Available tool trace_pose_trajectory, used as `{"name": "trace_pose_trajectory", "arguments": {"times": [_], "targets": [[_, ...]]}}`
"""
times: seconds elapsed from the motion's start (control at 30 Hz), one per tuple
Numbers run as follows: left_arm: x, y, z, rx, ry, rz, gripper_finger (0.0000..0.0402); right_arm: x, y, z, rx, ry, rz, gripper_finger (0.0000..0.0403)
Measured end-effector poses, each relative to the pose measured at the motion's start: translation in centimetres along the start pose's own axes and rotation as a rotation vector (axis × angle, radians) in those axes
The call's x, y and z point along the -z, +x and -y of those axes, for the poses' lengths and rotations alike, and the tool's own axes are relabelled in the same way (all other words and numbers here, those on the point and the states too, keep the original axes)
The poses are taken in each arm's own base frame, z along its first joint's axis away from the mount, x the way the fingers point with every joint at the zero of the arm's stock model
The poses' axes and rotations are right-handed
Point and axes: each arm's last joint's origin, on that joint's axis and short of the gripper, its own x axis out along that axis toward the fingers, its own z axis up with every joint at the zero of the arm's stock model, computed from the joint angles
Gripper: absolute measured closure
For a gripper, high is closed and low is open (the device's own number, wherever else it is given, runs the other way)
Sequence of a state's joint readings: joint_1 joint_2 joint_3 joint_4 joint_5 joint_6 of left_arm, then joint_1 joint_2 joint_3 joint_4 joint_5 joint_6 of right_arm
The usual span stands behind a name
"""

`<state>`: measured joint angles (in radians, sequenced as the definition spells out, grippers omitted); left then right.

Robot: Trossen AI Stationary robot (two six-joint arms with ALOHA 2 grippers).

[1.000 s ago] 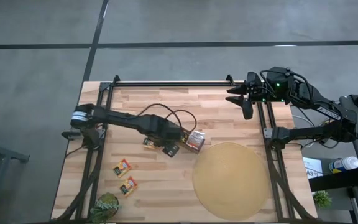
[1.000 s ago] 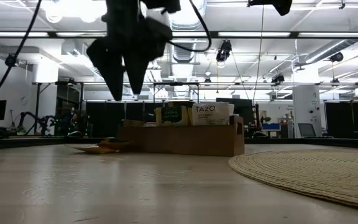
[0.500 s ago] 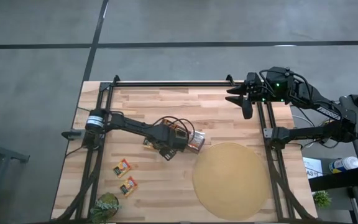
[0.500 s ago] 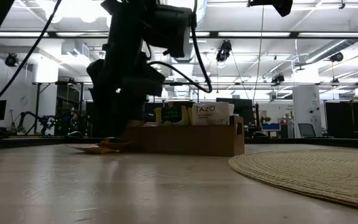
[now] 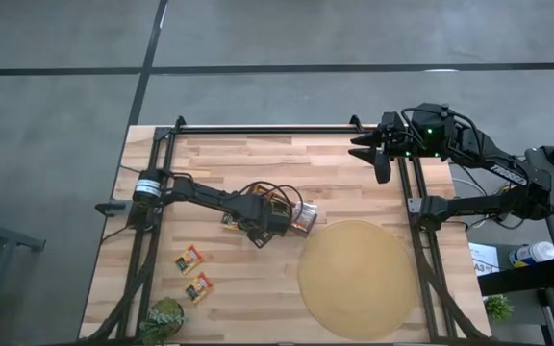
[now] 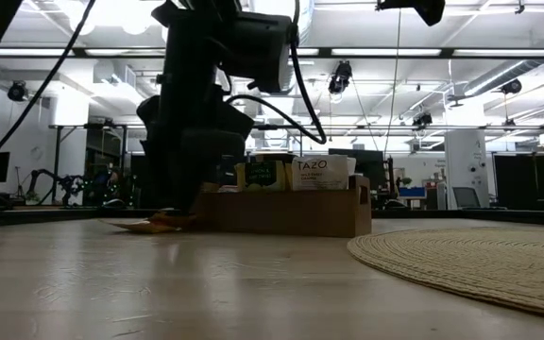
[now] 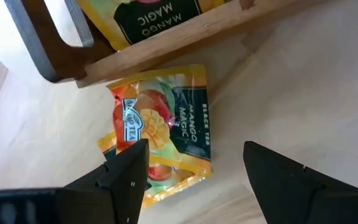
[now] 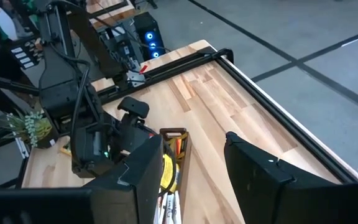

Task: Pick & Place Tea
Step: Put the orange tea bag into the left section of the wooden organizer

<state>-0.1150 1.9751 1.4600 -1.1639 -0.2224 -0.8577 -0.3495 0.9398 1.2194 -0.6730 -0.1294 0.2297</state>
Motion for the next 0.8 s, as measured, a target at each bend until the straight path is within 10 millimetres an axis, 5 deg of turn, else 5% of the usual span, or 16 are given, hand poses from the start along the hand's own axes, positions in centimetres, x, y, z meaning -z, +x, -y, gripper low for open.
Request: {"name": "trace_pose_trajectory", "arguments": {"times": [0.8], "targets": [[0.0,2.2,0.5,-0.051,0.054,-0.005,0.0151,0.0,0.0,0.0,-0.001,-0.002,0.004,0.0234]]}}
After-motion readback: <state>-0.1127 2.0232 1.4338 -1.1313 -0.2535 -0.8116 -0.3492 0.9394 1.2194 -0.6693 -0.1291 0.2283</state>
